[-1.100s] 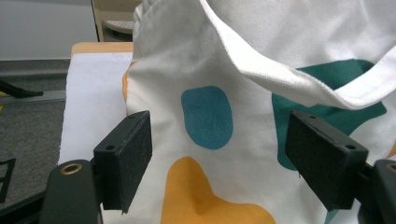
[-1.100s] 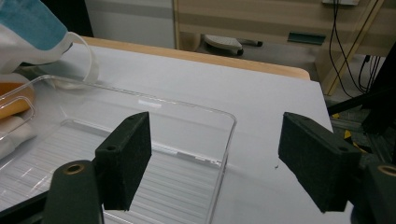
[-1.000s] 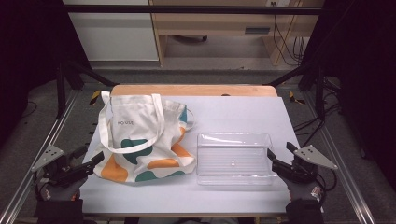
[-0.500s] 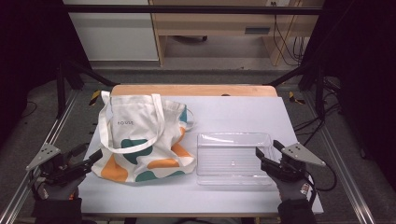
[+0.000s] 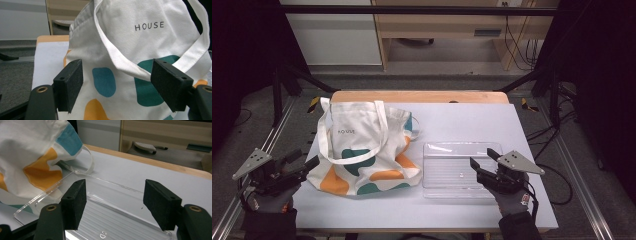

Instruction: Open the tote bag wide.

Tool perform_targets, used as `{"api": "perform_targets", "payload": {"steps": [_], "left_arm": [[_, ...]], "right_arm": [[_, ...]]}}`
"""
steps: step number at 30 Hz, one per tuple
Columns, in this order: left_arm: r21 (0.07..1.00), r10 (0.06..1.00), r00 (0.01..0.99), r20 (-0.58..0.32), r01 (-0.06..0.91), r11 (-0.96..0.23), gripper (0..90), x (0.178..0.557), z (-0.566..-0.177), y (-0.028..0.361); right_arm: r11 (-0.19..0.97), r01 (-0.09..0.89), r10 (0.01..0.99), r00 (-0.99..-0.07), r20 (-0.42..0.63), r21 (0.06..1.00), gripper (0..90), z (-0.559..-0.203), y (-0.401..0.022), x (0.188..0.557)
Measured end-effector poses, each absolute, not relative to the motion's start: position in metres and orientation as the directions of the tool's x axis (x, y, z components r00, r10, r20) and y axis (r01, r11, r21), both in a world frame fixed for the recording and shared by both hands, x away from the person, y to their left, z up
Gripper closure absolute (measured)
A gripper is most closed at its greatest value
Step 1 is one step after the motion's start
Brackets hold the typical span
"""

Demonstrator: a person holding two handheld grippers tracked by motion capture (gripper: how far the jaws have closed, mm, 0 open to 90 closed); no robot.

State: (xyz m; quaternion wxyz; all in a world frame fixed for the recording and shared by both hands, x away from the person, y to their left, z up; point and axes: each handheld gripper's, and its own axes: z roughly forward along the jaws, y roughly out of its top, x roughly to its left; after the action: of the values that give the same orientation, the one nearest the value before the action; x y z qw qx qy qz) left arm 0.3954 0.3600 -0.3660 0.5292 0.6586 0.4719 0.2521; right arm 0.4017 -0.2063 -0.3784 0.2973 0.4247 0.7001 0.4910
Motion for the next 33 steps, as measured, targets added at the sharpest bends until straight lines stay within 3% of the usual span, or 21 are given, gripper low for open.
{"api": "perform_targets", "payload": {"steps": [33], "left_arm": [[0.932, 0.91, 0.396, -0.123, 0.361, -0.032, 29.4, 0.434, -0.343, 0.341]], "right_arm": [[0.158, 0.256, 0.818, -0.574, 0.019, 0.954, 41.1, -0.348, -0.134, 0.419]]}}
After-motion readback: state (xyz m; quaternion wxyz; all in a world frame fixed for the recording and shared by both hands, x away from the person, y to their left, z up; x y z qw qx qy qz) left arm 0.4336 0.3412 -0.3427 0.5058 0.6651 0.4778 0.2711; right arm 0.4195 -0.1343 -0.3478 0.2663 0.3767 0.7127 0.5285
